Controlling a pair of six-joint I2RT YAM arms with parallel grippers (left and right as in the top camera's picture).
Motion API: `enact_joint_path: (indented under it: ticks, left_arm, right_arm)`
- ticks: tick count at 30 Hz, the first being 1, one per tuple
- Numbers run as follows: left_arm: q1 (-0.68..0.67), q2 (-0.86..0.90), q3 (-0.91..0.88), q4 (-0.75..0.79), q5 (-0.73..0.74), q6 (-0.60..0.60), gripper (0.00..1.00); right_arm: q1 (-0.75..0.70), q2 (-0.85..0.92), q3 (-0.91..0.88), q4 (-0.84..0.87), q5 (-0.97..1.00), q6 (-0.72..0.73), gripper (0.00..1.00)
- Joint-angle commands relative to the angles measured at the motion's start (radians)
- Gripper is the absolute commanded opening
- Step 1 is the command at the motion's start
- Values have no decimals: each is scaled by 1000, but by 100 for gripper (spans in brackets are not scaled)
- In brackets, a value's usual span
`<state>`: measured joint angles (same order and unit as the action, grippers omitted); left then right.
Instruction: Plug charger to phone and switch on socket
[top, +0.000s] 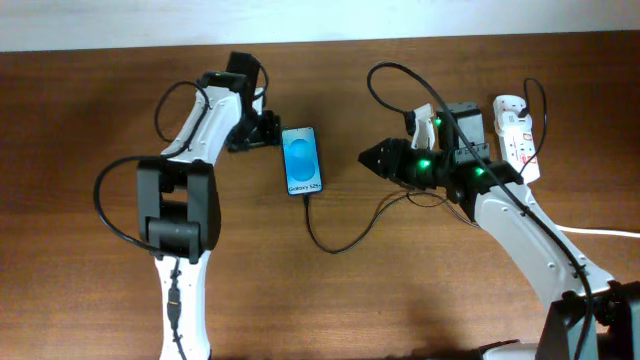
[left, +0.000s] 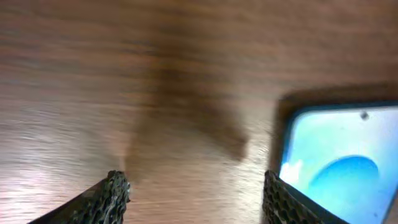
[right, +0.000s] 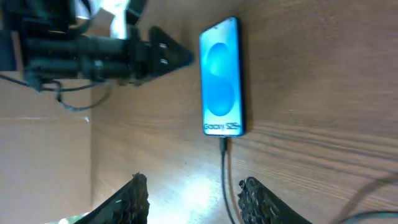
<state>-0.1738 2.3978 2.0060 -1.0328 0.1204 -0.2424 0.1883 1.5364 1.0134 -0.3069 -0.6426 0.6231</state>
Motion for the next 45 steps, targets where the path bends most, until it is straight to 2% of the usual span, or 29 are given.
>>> enact_joint_path:
  ticks: [1,4,7,10,12,15,16,17,20,22,26,28,30,32,34,35,38,40,43,45]
  left_arm:
    - [27,-54,164,-66,-43,14,72]
    - [27,-175,209,-72,-42,14,72]
    - [27,-268,209,-96,-38,14,78]
    - [27,-282,209,-113,101,150,79]
    - [27,-282,209,-116,154,192,79]
    - [27,-301,209,-117,153,237,81]
    - [27,-305,209,-113,146,237,91]
    - [27,-304,209,-114,146,237,99]
    - [26,-304,209,-113,145,237,100]
    - [26,-304,209,-113,146,236,99]
    - [26,-304,209,-113,146,236,99]
    - [26,-304,209,-113,146,236,99]
    - [26,-304,209,-113,146,237,99]
    - [26,-304,209,-113,146,236,99]
    - [26,-304,209,-113,146,236,99]
    - [26,-304,209,-113,146,236,99]
    - [26,-304,209,-113,146,237,99]
    - [26,-304,209,-113,146,236,99]
    - [26,-304,209,-113,146,237,99]
    - [26,-304,209,-113,146,237,99]
  right_arm:
    - [-5,-51,95,-150,136,-95,50]
    - [-5,-60,267,-380,251,-183,50]
    - [-5,-61,402,-540,367,-208,49]
    - [-5,-61,529,-676,483,-235,49]
    - [-29,-72,632,-772,558,-250,53]
    - [-229,-121,688,-857,557,-250,55]
    - [-346,-136,687,-874,555,-250,60]
    - [-430,-133,687,-876,547,-253,62]
    - [-598,-76,687,-875,542,-291,63]
    - [-731,31,687,-837,536,-358,67]
    - [-839,233,687,-722,386,-403,72]
    - [-843,326,687,-648,299,-410,72]
    - [-836,387,687,-589,298,-410,74]
    - [-837,459,687,-518,307,-411,82]
    - [-827,513,687,-479,319,-436,84]
    - [-813,527,687,-477,358,-439,98]
    - [-697,537,687,-462,570,-446,98]
    - [-638,555,687,-444,678,-370,99]
    - [-627,583,687,-444,707,-255,98]
    - [-648,584,687,-445,704,-247,98]
